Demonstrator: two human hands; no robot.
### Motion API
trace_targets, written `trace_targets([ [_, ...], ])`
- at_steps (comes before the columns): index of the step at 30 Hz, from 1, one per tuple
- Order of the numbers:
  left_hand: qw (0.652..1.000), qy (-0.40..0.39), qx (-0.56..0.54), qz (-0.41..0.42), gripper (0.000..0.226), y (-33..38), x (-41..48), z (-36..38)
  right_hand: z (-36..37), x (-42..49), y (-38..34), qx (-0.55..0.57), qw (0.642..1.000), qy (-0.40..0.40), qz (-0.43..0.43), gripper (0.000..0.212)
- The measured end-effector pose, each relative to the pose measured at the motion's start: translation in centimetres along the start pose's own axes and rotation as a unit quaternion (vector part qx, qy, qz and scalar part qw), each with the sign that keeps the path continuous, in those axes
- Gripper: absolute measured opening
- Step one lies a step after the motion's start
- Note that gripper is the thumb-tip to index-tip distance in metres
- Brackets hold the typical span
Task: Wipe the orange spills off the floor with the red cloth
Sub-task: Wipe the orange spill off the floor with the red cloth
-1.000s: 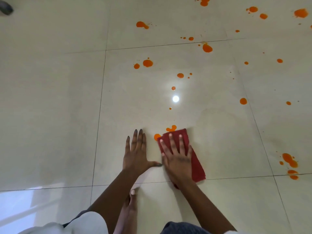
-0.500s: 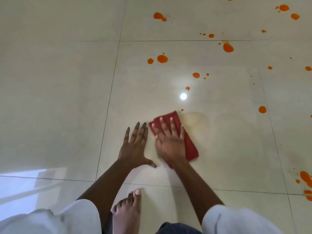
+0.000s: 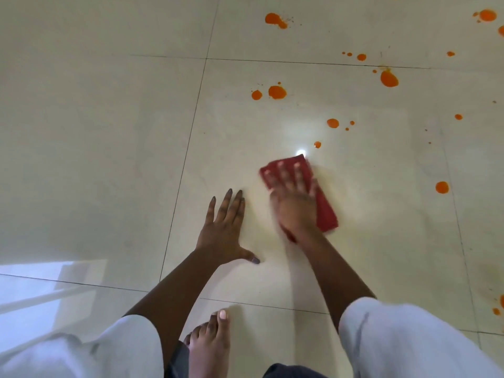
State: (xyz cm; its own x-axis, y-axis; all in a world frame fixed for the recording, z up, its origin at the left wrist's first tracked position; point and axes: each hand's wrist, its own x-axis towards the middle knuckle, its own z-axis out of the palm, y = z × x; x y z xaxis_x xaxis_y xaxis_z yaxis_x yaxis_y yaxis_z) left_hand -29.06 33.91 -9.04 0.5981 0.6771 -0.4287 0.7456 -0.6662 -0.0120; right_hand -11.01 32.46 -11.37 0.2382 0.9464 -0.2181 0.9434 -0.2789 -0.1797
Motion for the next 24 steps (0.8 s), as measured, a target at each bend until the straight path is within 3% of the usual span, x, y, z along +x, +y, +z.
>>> trace_targets([
  [3, 1.0, 0.0, -0.003, -0.003, 0.139, 0.1, 0.0, 0.1, -0.8, 0.6, 5.2, 0.025, 0.99, 0.022, 0.136, 0.051],
  [6, 1.0, -0.001, -0.013, -0.004, 0.136, 0.1, 0.0, 0.2, 0.5, -3.9, 3.7, 0.057, 0.969, 0.067, 0.232, 0.051],
  [7, 1.0, 0.0, -0.01, -0.003, 0.136, 0.1, 0.2, 0.1, 1.0, -5.3, 1.6, 0.061, 0.972, 0.073, 0.213, 0.053],
  [11, 1.0, -0.006, 0.01, 0.001, 0.138, 0.3, 0.2, -0.5, 0.9, -2.9, -2.4, 0.02, 1.0, 0.019, 0.005, 0.052],
  [12, 1.0, -0.009, 0.012, -0.002, 0.138, 0.4, 0.2, -0.7, 0.2, -1.0, -1.2, 0.01, 1.0, -0.002, 0.001, 0.051],
  [14, 1.0, -0.004, 0.007, -0.006, 0.136, 0.8, 0.5, -1.1, -1.0, 1.2, 2.6, 0.004, 0.997, 0.008, 0.074, 0.051],
  [18, 0.999, -0.01, 0.006, 0.034, 0.131, 2.8, 1.6, -2.0, -0.2, -3.4, 5.8, 0.062, 0.969, 0.052, 0.232, 0.051],
  [20, 0.999, -0.023, 0.011, 0.035, 0.13, 3.5, 1.8, -1.9, 0.5, -6.4, 3.3, 0.08, 0.975, 0.052, 0.2, 0.051],
  [23, 0.998, -0.034, 0.034, 0.029, 0.131, 4.0, 1.9, -1.9, 0.4, -6.2, 3.7, 0.015, 0.999, 0.013, 0.026, 0.051],
  [24, 0.998, -0.034, 0.043, 0.027, 0.131, 4.1, 1.9, -2.1, -0.2, -5.3, 5.4, 0.007, 1.0, -0.003, 0.023, 0.049],
])
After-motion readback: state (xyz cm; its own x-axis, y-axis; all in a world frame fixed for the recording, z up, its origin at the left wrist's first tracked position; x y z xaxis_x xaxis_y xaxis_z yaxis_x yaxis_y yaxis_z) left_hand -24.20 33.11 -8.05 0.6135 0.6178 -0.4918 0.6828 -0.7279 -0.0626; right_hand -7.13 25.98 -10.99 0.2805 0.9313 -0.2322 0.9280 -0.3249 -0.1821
